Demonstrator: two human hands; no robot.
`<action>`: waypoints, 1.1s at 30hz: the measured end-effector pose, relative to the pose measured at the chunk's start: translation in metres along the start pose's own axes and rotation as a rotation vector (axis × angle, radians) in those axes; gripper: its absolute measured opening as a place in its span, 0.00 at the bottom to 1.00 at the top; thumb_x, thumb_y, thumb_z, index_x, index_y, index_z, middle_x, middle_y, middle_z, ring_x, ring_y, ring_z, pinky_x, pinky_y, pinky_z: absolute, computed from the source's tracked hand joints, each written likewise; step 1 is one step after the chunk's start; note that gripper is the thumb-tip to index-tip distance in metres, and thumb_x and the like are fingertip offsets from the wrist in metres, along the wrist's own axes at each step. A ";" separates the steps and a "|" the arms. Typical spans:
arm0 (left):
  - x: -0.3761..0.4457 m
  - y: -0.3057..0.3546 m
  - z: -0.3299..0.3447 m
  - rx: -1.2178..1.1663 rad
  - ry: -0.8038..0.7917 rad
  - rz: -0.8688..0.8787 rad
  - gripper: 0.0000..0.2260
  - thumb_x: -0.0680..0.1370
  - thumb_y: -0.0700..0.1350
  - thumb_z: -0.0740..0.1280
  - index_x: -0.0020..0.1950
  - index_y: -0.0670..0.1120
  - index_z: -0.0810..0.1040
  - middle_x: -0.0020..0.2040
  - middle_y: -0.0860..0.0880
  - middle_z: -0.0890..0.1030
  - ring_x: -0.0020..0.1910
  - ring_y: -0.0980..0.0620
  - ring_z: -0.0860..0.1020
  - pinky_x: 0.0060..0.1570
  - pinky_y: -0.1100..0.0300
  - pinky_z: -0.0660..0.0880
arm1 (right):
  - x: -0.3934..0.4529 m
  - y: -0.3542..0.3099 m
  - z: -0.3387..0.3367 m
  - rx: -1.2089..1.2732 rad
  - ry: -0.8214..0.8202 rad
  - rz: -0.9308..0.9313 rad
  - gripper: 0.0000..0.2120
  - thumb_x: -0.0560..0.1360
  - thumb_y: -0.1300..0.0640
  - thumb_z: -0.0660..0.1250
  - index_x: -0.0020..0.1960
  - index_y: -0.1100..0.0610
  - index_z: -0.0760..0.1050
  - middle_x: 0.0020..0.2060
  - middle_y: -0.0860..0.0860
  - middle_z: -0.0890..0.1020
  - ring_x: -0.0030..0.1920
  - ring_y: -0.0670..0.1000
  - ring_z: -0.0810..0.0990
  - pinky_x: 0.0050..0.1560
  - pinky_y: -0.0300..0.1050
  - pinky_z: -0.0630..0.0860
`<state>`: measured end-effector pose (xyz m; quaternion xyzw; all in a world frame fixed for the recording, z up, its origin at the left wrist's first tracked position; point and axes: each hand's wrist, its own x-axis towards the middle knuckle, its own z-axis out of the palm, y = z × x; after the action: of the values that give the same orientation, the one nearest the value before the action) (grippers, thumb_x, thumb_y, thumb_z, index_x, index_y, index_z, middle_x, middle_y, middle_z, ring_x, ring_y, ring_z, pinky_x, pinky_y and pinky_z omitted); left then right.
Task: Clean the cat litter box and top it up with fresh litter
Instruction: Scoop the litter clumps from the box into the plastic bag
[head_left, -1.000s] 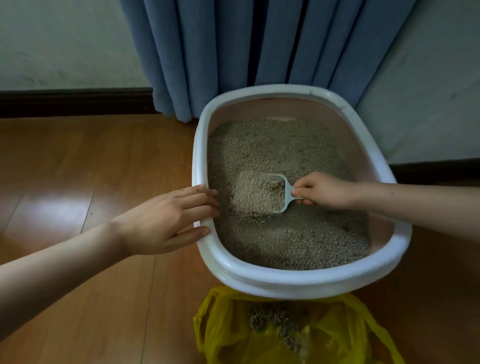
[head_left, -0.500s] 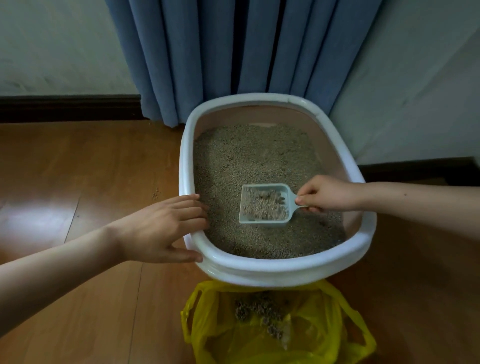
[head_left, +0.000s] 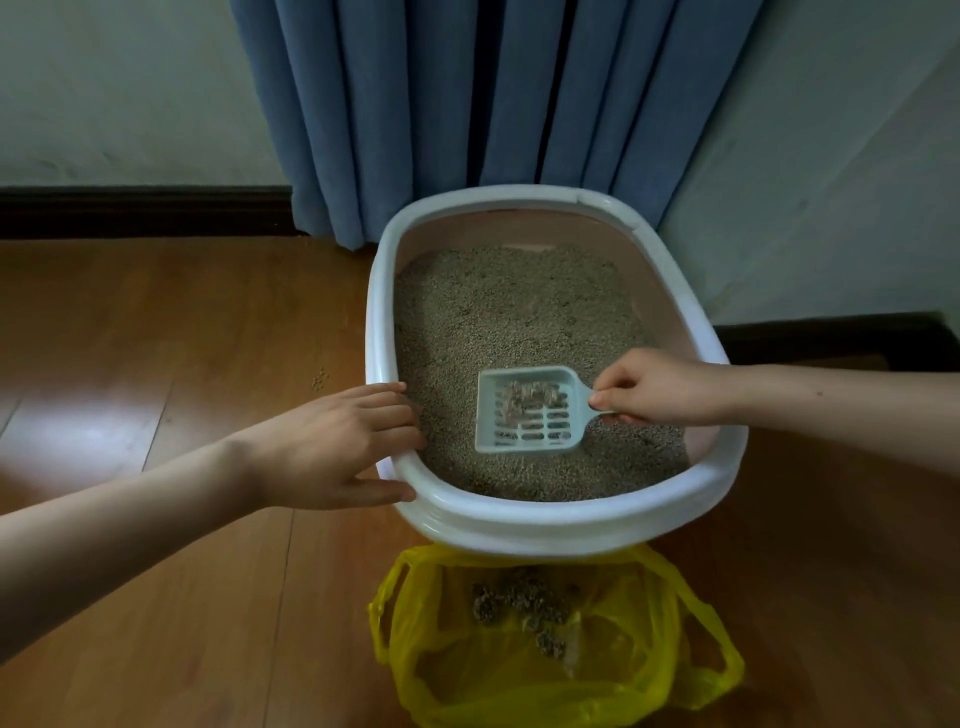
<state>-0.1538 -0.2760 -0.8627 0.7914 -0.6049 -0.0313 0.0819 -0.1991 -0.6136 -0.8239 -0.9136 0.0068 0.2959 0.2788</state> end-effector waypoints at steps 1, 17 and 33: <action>0.000 0.000 0.000 0.000 -0.001 0.000 0.20 0.79 0.60 0.62 0.57 0.45 0.79 0.53 0.49 0.80 0.58 0.48 0.77 0.73 0.54 0.61 | -0.001 -0.001 0.000 0.010 0.001 -0.004 0.18 0.80 0.55 0.61 0.32 0.54 0.74 0.20 0.44 0.73 0.22 0.41 0.67 0.32 0.39 0.66; -0.005 0.010 -0.002 0.066 0.057 0.031 0.21 0.80 0.58 0.60 0.59 0.43 0.79 0.56 0.46 0.80 0.60 0.44 0.77 0.73 0.54 0.62 | -0.010 -0.016 -0.006 -0.065 0.100 -0.082 0.16 0.80 0.54 0.61 0.37 0.60 0.78 0.25 0.47 0.75 0.24 0.43 0.69 0.29 0.35 0.68; -0.052 0.087 0.078 -0.013 -0.239 0.289 0.22 0.74 0.56 0.66 0.62 0.44 0.78 0.64 0.45 0.78 0.67 0.46 0.72 0.73 0.52 0.57 | -0.056 -0.043 0.033 -0.279 -0.360 -0.413 0.14 0.78 0.46 0.61 0.33 0.43 0.72 0.26 0.44 0.73 0.29 0.44 0.73 0.32 0.37 0.66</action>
<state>-0.2620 -0.2551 -0.9278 0.6865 -0.7175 -0.1167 0.0181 -0.2549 -0.5687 -0.7939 -0.8580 -0.2692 0.3883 0.2016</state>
